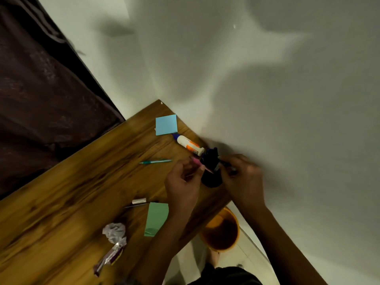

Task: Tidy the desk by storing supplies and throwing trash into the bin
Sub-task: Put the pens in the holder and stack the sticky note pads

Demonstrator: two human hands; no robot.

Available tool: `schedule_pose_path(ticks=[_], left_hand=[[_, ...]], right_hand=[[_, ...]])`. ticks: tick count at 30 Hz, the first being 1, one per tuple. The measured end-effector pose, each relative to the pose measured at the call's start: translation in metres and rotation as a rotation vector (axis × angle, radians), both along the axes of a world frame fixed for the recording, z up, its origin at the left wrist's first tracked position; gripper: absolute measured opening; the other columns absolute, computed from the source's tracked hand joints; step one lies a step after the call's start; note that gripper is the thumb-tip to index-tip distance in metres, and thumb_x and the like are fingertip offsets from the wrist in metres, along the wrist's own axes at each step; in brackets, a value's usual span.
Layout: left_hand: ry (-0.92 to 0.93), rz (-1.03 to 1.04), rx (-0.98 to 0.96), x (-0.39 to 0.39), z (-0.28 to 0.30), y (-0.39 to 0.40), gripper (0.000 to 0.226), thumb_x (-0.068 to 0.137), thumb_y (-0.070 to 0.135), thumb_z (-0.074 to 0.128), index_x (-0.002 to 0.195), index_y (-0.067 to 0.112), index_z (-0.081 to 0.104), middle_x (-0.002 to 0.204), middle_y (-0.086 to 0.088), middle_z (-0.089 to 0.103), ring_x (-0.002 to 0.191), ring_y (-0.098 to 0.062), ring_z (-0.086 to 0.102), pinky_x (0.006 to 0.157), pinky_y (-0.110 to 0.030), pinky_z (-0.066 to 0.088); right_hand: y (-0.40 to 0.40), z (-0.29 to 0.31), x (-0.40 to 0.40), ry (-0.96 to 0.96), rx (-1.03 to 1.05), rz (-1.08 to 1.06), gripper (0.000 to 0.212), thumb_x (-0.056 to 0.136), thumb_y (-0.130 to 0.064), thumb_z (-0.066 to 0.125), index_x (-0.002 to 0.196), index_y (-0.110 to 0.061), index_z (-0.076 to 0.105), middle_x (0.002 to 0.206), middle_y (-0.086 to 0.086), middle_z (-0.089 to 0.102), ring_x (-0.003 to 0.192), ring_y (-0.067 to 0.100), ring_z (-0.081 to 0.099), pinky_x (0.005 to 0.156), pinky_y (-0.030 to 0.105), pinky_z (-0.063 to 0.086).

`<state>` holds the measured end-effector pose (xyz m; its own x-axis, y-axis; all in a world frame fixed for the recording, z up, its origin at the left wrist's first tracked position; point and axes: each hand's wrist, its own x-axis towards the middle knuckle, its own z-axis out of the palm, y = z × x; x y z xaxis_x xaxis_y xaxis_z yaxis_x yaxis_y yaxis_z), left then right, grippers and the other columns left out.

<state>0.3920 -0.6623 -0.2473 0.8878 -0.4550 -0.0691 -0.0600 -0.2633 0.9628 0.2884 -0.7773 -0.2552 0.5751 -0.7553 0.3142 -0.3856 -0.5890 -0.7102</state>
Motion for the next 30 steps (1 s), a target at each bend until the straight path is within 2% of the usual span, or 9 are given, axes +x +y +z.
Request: schedule_pose_path(ticks=[2,4,6,10,18,22,25,27,30], left_hand=[[-0.043,-0.004,0.070,-0.002,-0.008,-0.006,0.025,0.085,0.023,0.082,0.094,0.041,0.068,0.091,0.019,0.073,0.090,0.003,0.069,0.073,-0.012,0.055],[-0.047,0.009,0.135,-0.003,-0.019,-0.009,0.022,0.084,0.029,0.083,0.096,0.041,0.069,0.092,0.017,0.074,0.089,0.000,0.069,0.077,-0.021,0.060],[-0.002,0.036,0.155,-0.005,-0.023,-0.011,0.029,0.083,0.032,0.084,0.109,0.033,0.070,0.096,0.016,0.073,0.091,0.000,0.069,0.081,-0.028,0.062],[0.069,0.125,0.116,-0.004,-0.020,-0.001,0.067,0.078,0.055,0.079,0.138,0.037,0.054,0.114,0.017,0.066,0.103,0.002,0.063,0.083,-0.016,0.054],[0.084,0.376,0.112,0.030,-0.022,0.092,0.041,0.085,0.054,0.070,0.123,0.037,0.065,0.099,0.011,0.074,0.088,-0.010,0.072,0.079,-0.046,0.062],[0.096,0.504,0.073,0.035,-0.021,0.161,0.033,0.091,0.045,0.068,0.120,0.032,0.068,0.100,0.004,0.077,0.087,-0.018,0.076,0.075,-0.043,0.064],[0.140,0.678,0.044,0.028,-0.015,0.212,0.024,0.093,0.038,0.069,0.116,0.030,0.070,0.097,0.002,0.078,0.087,-0.020,0.076,0.069,-0.035,0.062],[0.143,0.818,0.036,0.021,-0.010,0.249,0.019,0.095,0.035,0.069,0.113,0.030,0.070,0.094,0.004,0.078,0.081,-0.019,0.076,0.070,-0.039,0.061],[0.175,0.915,0.006,0.006,-0.005,0.289,0.017,0.096,0.033,0.067,0.112,0.026,0.070,0.089,0.000,0.077,0.076,-0.027,0.076,0.064,-0.049,0.061]], right_hand=[[-0.002,-0.007,0.005,0.133,0.005,0.001,0.026,0.086,-0.018,0.072,0.110,-0.024,0.077,0.105,-0.003,0.073,0.082,0.017,0.070,0.072,0.035,0.058],[-0.004,-0.014,0.007,0.234,0.013,0.017,0.028,0.085,-0.021,0.071,0.112,-0.027,0.076,0.105,-0.005,0.073,0.082,0.018,0.069,0.070,0.033,0.056],[-0.005,-0.016,0.008,0.275,0.071,0.036,0.030,0.086,-0.026,0.071,0.116,-0.029,0.074,0.108,-0.006,0.072,0.087,0.016,0.067,0.074,0.030,0.055],[-0.005,-0.009,0.010,0.210,0.128,0.024,0.032,0.091,-0.037,0.070,0.121,-0.028,0.071,0.111,-0.008,0.070,0.093,0.009,0.064,0.077,0.023,0.052],[0.031,0.010,0.053,0.011,0.134,0.203,0.023,0.092,-0.034,0.072,0.110,-0.020,0.074,0.107,-0.006,0.071,0.099,0.007,0.066,0.086,0.029,0.057],[0.061,0.009,0.083,0.026,0.077,0.364,0.021,0.089,-0.031,0.075,0.106,-0.019,0.074,0.095,-0.005,0.070,0.076,0.010,0.065,0.072,0.032,0.057],[0.084,0.005,0.102,0.123,0.036,0.440,0.020,0.086,-0.032,0.076,0.103,-0.023,0.074,0.095,-0.005,0.071,0.073,0.007,0.062,0.069,0.025,0.053],[0.104,-0.001,0.122,0.282,-0.008,0.532,0.019,0.086,-0.037,0.075,0.102,-0.027,0.074,0.093,-0.006,0.071,0.068,0.006,0.060,0.064,0.023,0.048],[0.130,-0.016,0.144,0.572,-0.102,0.632,0.014,0.086,-0.036,0.074,0.098,-0.028,0.076,0.093,-0.004,0.074,0.078,0.017,0.068,0.070,0.027,0.048]])
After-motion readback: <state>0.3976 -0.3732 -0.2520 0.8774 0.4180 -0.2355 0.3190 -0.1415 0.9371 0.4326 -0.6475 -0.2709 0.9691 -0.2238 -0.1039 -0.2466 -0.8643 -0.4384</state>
